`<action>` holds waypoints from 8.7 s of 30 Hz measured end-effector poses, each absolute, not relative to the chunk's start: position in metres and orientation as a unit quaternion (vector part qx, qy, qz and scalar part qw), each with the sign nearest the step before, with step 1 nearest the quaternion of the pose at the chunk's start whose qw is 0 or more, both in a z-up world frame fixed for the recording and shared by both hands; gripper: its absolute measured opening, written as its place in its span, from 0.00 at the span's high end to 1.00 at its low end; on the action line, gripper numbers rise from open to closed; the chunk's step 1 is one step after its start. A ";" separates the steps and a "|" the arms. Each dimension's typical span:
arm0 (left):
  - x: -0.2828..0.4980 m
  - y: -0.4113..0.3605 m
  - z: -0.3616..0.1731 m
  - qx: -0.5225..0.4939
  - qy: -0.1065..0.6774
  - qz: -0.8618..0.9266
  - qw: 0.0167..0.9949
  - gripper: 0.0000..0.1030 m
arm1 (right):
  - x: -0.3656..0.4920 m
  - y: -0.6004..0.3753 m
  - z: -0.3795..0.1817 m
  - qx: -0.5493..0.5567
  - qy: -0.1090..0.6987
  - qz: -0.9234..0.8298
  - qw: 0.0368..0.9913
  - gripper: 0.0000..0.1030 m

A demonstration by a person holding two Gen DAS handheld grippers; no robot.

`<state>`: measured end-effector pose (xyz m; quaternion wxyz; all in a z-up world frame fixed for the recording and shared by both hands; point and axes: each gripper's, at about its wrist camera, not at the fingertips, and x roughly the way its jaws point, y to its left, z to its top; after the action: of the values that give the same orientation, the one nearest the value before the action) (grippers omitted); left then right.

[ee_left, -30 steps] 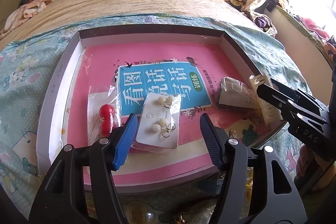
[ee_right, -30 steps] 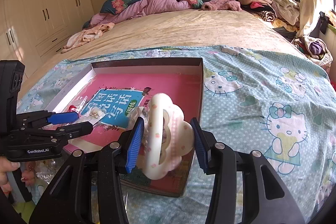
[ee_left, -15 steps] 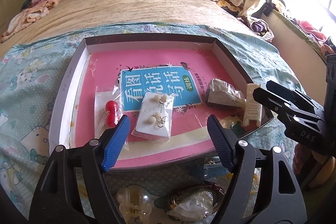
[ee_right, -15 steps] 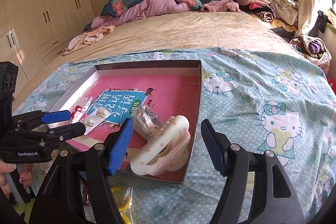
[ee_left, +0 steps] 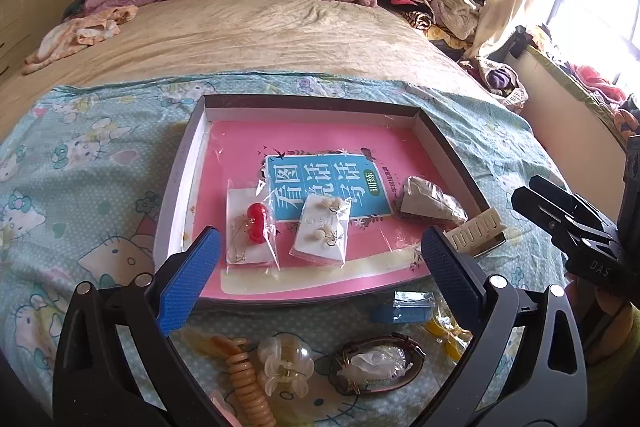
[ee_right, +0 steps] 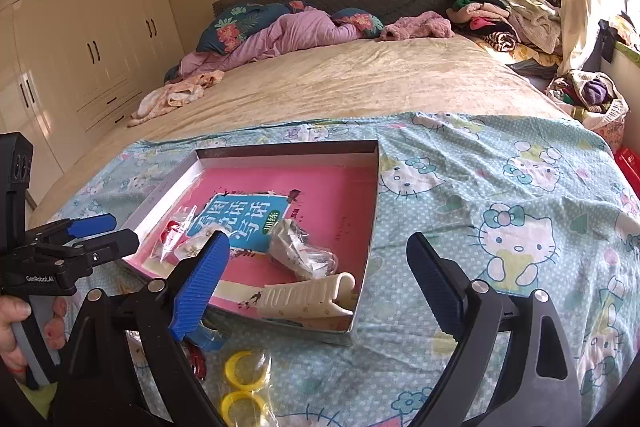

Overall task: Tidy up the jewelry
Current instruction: 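Release the earring card from the left tool while the right tool drops the claw, then withdraw both, then reach the left tool to the orange coiled hair tie while the right tool reaches the clear bag, then close the left tool on the orange hair tie while the right tool grasps the clear bag, then carry the hair tie with the left tool while the right tool carries the bag into the pink box, then open the left tool on the hair tie while the right tool releases the bag, then withdraw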

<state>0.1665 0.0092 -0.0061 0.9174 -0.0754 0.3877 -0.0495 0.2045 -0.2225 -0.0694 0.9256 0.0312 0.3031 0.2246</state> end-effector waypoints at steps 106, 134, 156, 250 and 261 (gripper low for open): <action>0.078 0.060 -0.081 -0.104 0.480 -0.031 0.871 0.80 | 0.140 -0.085 -0.124 -0.137 0.374 0.403 0.824 0.68; 0.066 0.057 -0.036 -0.084 0.405 -0.026 0.910 0.90 | 0.128 -0.123 -0.079 -0.079 0.328 0.411 0.847 0.71; 0.072 0.055 0.006 -0.076 0.366 -0.015 0.927 0.90 | 0.136 -0.158 -0.043 -0.036 0.280 0.386 0.878 0.71; 0.187 0.023 -0.049 -0.055 0.432 -0.055 0.899 0.83 | 0.226 -0.155 -0.092 0.003 0.347 0.337 0.875 0.54; 0.167 0.024 -0.028 -0.054 0.406 -0.047 0.911 0.41 | 0.199 -0.181 -0.071 0.014 0.319 0.327 0.889 0.25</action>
<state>0.1675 0.0240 -0.0283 0.9110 -0.0542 0.4062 -0.0470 0.1991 -0.1812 -0.0706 0.8892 0.0136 0.3195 0.3273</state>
